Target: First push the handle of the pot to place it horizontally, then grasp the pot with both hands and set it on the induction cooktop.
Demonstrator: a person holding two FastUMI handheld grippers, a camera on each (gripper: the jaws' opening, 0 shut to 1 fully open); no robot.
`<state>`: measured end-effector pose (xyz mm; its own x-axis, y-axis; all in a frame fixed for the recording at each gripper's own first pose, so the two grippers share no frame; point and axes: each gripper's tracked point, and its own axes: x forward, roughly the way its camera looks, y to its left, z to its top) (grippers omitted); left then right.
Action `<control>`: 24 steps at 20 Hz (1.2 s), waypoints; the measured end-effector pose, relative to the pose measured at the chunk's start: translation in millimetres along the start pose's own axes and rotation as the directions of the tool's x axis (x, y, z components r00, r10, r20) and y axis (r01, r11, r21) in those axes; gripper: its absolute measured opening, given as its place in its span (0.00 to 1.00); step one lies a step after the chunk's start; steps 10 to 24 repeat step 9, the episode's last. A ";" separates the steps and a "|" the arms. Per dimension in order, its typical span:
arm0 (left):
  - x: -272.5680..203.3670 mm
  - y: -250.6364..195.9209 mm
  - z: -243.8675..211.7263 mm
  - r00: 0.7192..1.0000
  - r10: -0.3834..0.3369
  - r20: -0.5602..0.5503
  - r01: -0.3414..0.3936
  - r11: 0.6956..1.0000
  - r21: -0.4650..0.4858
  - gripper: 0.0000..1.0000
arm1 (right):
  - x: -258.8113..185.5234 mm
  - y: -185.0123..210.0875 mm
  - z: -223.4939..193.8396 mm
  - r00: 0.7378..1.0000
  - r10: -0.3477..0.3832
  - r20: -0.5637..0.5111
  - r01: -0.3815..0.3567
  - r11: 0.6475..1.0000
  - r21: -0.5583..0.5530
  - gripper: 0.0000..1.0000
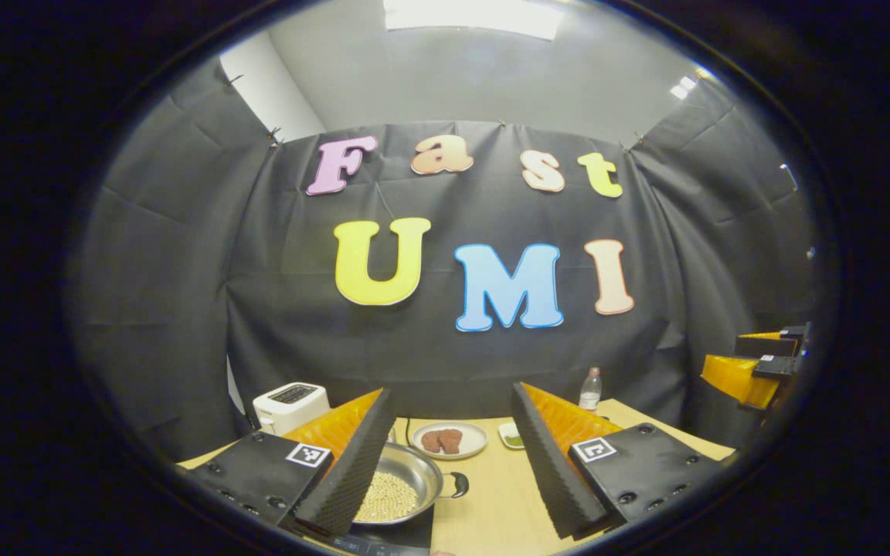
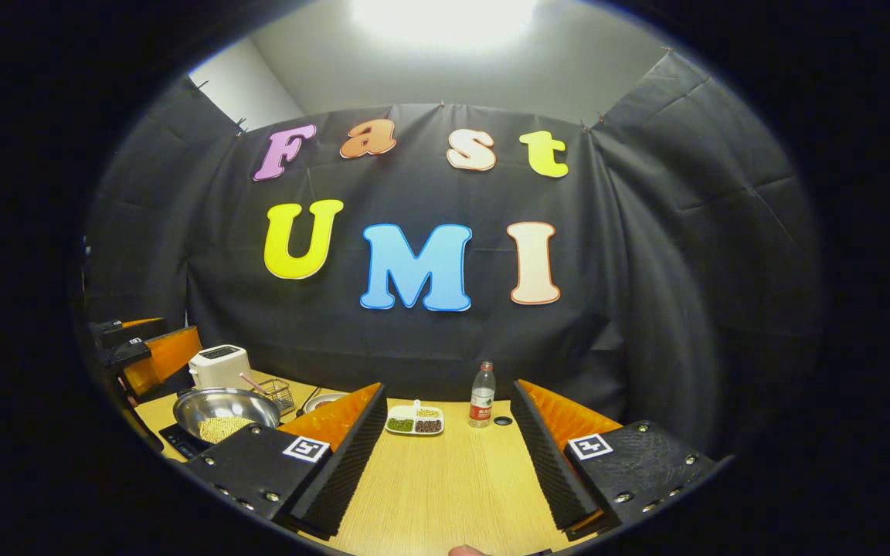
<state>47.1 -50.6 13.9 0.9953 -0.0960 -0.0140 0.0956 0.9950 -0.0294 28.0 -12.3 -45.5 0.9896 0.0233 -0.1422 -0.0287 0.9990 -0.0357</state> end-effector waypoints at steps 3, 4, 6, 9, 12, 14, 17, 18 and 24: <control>-16.6 5.7 8.3 1.000 -0.009 0.015 0.009 1.000 0.008 1.00 | -15.3 5.5 10.5 1.000 -0.007 0.021 0.006 1.000 0.021 0.96; -21.7 9.7 13.1 1.000 -0.008 0.023 0.008 1.000 0.015 0.96 | -18.9 7.7 12.3 1.000 -0.008 0.027 0.008 1.000 0.022 0.96; -28.8 16.4 15.6 1.000 -0.001 0.031 0.000 1.000 0.025 0.98 | -27.3 13.9 14.0 1.000 -0.003 0.031 0.002 1.000 0.019 0.96; -37.6 22.3 15.2 0.999 0.009 0.035 -0.010 1.000 0.016 0.92 | -37.0 22.0 21.1 0.999 0.009 0.050 -0.009 1.000 0.006 0.96; -37.6 22.3 15.2 0.999 0.009 0.035 -0.010 1.000 0.016 0.92 | -37.0 22.0 21.1 0.999 0.009 0.050 -0.009 1.000 0.006 0.96; -37.6 22.3 15.2 0.999 0.009 0.035 -0.010 1.000 0.016 0.92 | -37.0 22.0 21.1 0.999 0.009 0.050 -0.009 1.000 0.006 0.96; -37.6 22.3 15.2 0.999 0.009 0.035 -0.010 1.000 0.016 0.92 | -37.0 22.0 21.1 0.999 0.009 0.050 -0.009 1.000 0.006 0.96; -37.6 22.3 15.2 0.999 0.009 0.035 -0.010 1.000 0.016 0.92 | -37.0 22.0 21.1 0.999 0.009 0.050 -0.009 1.000 0.006 0.96; -37.6 22.3 15.2 0.999 0.009 0.035 -0.010 1.000 0.016 0.92 | -37.0 22.0 21.1 0.999 0.009 0.050 -0.009 1.000 0.006 0.96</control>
